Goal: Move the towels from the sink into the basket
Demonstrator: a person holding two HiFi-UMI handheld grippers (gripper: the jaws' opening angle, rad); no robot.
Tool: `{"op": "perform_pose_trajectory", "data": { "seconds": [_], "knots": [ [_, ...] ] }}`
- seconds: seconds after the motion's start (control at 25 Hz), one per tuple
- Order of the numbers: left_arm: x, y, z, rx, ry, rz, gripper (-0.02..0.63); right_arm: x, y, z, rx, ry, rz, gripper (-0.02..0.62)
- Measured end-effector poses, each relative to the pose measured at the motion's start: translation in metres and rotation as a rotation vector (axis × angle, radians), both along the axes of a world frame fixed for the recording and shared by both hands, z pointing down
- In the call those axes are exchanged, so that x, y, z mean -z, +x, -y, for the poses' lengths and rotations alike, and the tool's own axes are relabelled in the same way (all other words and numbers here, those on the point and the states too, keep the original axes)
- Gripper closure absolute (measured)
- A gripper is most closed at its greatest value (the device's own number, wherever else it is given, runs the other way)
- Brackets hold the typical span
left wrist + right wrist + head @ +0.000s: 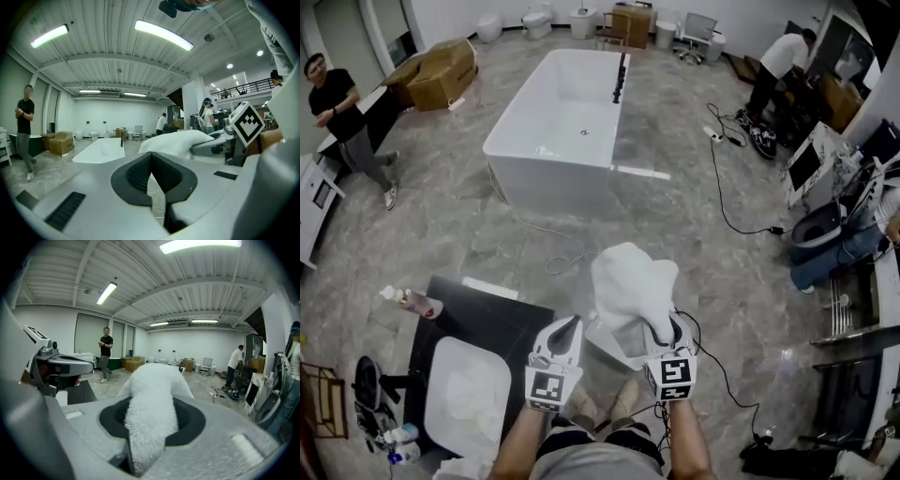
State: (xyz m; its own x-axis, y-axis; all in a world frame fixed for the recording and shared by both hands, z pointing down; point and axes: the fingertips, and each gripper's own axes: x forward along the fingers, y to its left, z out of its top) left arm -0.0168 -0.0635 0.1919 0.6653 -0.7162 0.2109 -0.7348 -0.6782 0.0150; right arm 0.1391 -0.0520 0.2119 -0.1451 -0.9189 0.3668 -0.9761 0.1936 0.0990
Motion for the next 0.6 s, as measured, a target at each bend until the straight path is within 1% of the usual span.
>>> {"op": "perform_pose_trajectory", "data": {
  "seconds": [0.12, 0.16, 0.28, 0.36, 0.44, 0.6],
  "knots": [
    [-0.019, 0.022, 0.003, 0.013, -0.06, -0.017, 0.597, -0.027, 0.024, 0.0, -0.012, -0.032, -0.007, 0.449],
    [-0.029, 0.028, 0.005, 0.01, -0.062, -0.008, 0.597, -0.038, 0.032, 0.002, -0.014, -0.042, -0.009, 0.449],
    [-0.066, 0.038, 0.013, -0.017, -0.028, 0.054, 0.597, -0.066, 0.046, 0.007, -0.003, -0.056, -0.006, 0.449],
    [-0.088, 0.045, 0.015, -0.013, -0.037, 0.066, 0.597, -0.088, 0.054, 0.009, 0.004, -0.064, 0.0, 0.449],
    [-0.111, 0.052, 0.015, 0.002, -0.066, 0.065, 0.597, -0.114, 0.061, 0.009, 0.008, -0.079, 0.005, 0.448],
    [-0.164, 0.063, 0.018, 0.055, -0.153, 0.04, 0.597, -0.175, 0.072, 0.011, 0.013, -0.11, 0.022, 0.448]
  ]
}}
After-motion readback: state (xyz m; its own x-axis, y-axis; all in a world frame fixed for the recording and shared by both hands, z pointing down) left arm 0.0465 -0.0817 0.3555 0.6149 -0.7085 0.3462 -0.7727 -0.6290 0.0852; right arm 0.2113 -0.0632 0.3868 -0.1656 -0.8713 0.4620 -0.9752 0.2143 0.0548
